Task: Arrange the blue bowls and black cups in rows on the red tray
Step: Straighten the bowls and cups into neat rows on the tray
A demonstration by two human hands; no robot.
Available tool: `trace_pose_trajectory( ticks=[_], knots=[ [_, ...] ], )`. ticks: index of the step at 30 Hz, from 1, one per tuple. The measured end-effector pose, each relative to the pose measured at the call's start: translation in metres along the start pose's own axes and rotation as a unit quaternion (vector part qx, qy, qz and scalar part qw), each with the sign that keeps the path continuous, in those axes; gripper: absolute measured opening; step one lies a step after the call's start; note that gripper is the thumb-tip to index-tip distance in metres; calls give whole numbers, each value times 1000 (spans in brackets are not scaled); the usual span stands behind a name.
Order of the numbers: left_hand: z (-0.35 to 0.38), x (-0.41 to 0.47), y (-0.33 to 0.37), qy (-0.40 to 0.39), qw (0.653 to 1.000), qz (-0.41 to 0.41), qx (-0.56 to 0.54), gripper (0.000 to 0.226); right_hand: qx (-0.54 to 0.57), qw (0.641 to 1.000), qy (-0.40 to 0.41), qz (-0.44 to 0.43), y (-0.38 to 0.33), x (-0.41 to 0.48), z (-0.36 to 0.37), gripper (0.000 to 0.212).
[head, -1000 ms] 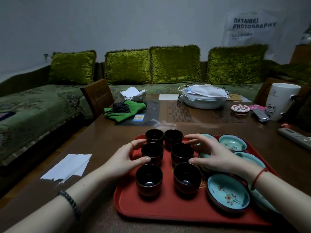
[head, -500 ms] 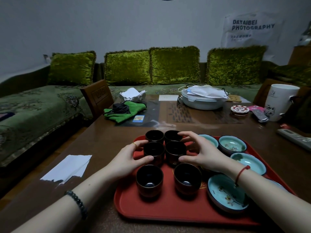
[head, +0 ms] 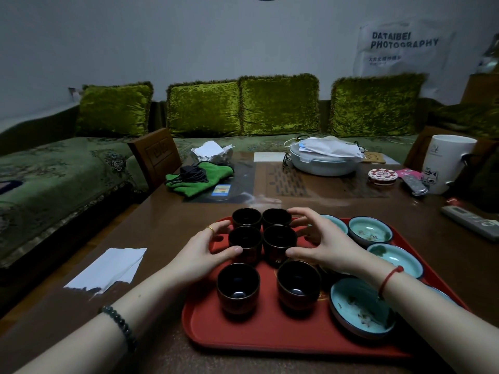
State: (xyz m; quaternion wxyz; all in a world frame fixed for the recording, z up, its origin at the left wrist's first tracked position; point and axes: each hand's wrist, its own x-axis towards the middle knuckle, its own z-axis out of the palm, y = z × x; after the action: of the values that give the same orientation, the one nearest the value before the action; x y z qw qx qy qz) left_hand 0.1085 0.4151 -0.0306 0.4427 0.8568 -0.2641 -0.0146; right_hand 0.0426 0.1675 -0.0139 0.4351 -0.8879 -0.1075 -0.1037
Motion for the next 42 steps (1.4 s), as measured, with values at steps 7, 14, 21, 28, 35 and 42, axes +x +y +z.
trace_pose_trajectory(
  ticks=[7, 14, 21, 28, 35, 42],
  knots=[
    [-11, -29, 21, 12, 997, 5, -76, 54, 46, 998, 49, -13, -24, -36, -13, 55],
    [2, -75, 22, -2, 999, 9, 54, 69, -37, 999, 8, -13, -28, -84, -1, 79],
    [14, -87, 22, 44, 994, 23, 101, 58, -91, 995, 31, -7, -28, -85, 18, 79],
    [19, -78, 24, 62, 992, 10, 111, 61, -82, 995, 61, -12, -30, -72, 31, 80],
    [21, -68, 22, 71, 990, -2, 125, 66, -83, 993, 81, 0, -31, -60, 38, 80],
    [22, -63, 22, 75, 989, -10, 127, 66, -75, 994, 83, 9, -31, -55, 38, 80]
  ],
)
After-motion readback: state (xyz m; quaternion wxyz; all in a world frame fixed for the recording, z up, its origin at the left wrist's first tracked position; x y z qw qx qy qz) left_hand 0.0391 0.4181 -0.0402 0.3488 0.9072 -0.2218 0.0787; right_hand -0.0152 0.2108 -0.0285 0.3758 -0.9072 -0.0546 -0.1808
